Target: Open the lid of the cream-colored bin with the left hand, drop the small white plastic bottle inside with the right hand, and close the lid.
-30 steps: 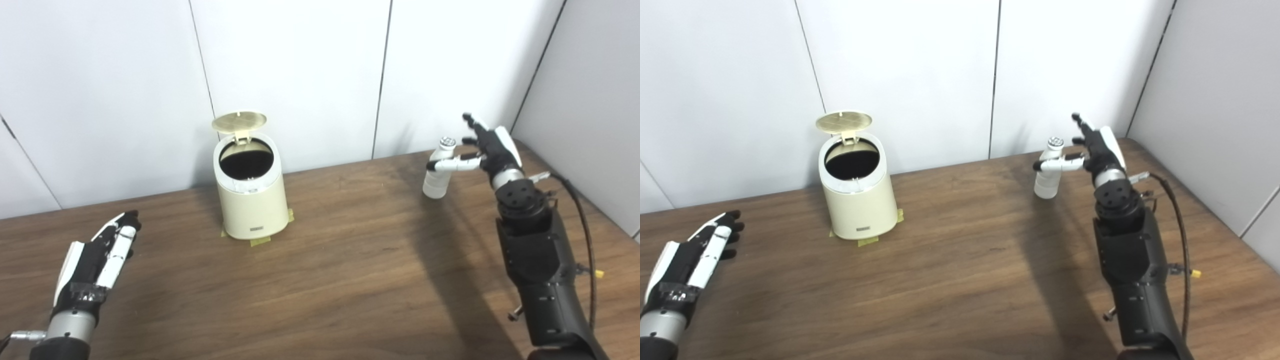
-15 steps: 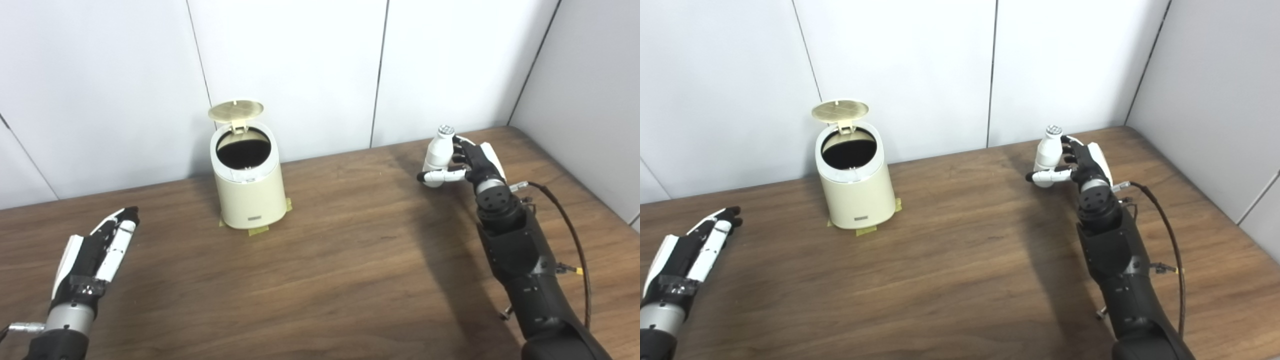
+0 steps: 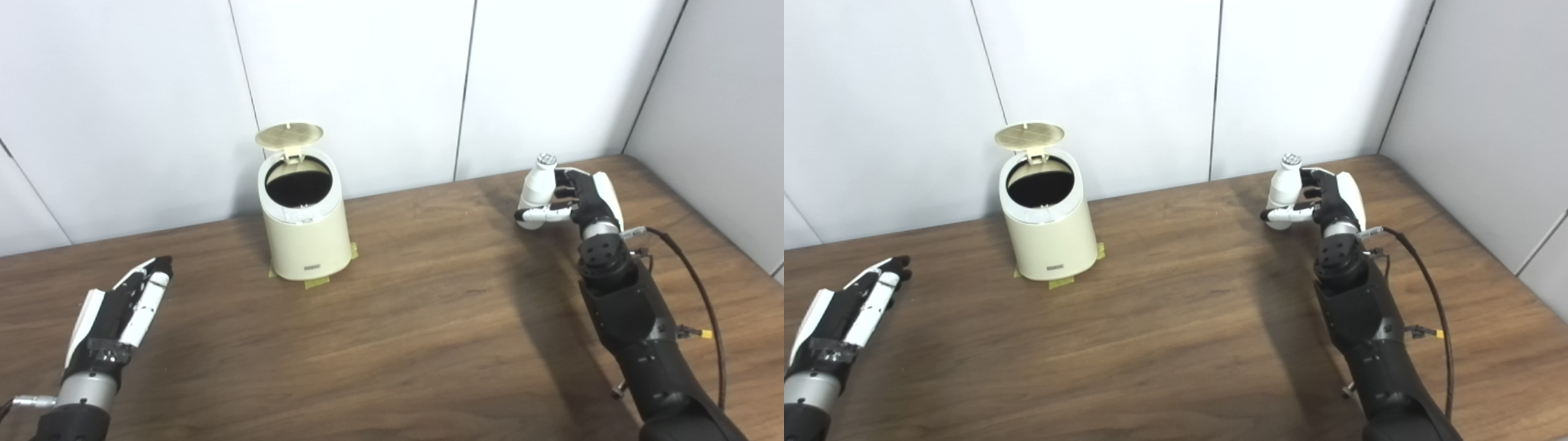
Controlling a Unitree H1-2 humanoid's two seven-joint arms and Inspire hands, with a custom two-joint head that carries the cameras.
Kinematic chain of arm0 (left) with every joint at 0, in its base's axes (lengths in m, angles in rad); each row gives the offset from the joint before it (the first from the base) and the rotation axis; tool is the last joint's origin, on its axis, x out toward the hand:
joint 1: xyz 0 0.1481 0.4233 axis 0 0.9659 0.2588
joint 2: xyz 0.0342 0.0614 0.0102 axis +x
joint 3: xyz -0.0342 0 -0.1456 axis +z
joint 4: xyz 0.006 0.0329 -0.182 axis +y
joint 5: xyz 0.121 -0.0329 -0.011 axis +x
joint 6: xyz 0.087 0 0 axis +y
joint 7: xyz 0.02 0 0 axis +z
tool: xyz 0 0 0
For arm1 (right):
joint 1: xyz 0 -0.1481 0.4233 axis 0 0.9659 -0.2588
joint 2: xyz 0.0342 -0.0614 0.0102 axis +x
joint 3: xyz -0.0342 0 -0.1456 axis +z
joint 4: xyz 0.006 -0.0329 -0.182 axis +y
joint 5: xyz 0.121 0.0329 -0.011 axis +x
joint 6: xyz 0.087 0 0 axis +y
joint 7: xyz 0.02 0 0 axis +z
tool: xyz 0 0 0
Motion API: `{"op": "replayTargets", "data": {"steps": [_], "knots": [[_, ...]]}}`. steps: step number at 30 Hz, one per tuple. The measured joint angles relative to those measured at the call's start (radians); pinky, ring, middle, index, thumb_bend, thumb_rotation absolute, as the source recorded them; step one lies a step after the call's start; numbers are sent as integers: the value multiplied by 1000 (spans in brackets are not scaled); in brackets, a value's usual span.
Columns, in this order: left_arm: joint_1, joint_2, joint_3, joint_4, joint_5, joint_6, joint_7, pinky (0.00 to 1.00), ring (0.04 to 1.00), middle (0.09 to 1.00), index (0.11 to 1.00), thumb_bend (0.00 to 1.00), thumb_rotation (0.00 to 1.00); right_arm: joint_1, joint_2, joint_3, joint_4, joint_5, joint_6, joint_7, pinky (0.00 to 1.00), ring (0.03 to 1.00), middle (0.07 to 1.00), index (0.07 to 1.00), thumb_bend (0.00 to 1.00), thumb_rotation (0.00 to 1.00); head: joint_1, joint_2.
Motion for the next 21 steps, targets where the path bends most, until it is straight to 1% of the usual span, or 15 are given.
{"op": "replayTargets", "data": {"steps": [1,2,4,6,8,9,10,12,13,14,15,18,20,21], "knots": [[0,0,0,-2,1,0,-1,865,900,868,908,437,941,0,2,-4,5,2,-17,-16,435,467,496,592,577,0,0,0],[0,0,1,-5,4,0,-2,884,903,869,908,445,942,-1,3,-5,21,1,-45,-51,403,431,487,531,539,0,2,2],[0,0,2,-9,8,0,-8,897,891,861,907,446,942,0,4,-3,49,-3,-85,-98,396,425,488,499,528,0,2,2],[0,0,2,-10,14,0,-17,909,881,852,905,447,938,0,3,8,76,-17,-125,-138,419,440,500,474,523,0,2,2],[0,-1,0,-10,22,0,-24,915,883,855,906,448,935,0,3,19,86,-27,-150,-172,417,439,501,469,522,0,-2,2],[0,-2,0,-11,24,0,-26,911,886,857,907,446,933,0,3,24,92,-31,-162,-187,437,451,501,466,521,0,-2,2],[0,-3,-1,-11,26,0,-27,898,884,856,904,445,929,0,3,28,94,-37,-167,-196,449,456,503,462,521,0,-2,2],[0,-2,-2,-11,31,0,-27,908,886,855,901,446,922,0,3,33,100,-42,-171,-210,465,465,506,456,520,0,-2,2],[0,-2,-2,-11,33,0,-27,893,880,851,898,450,921,0,3,34,102,-42,-172,-217,464,468,508,454,520,0,-2,0],[1,-2,-3,-11,34,0,-27,870,868,848,897,453,923,0,3,34,103,-42,-172,-223,433,456,511,458,520,0,3,-3],[0,-2,-5,-11,34,0,-26,869,864,847,897,456,923,0,3,34,104,-42,-172,-226,421,450,511,460,520,0,6,-5],[0,-1,-13,-11,33,0,-26,891,864,848,901,470,918,0,3,40,108,-42,-172,-232,472,480,512,448,518,0,15,-9],[0,0,-17,-11,29,0,-27,871,872,851,903,475,908,0,3,44,109,-42,-176,-233,468,470,510,456,519,0,24,-11],[0,1,-19,-10,30,0,-27,877,877,852,901,480,907,0,3,45,108,-39,-178,-233,468,465,506,460,520,0,29,-11]]}}
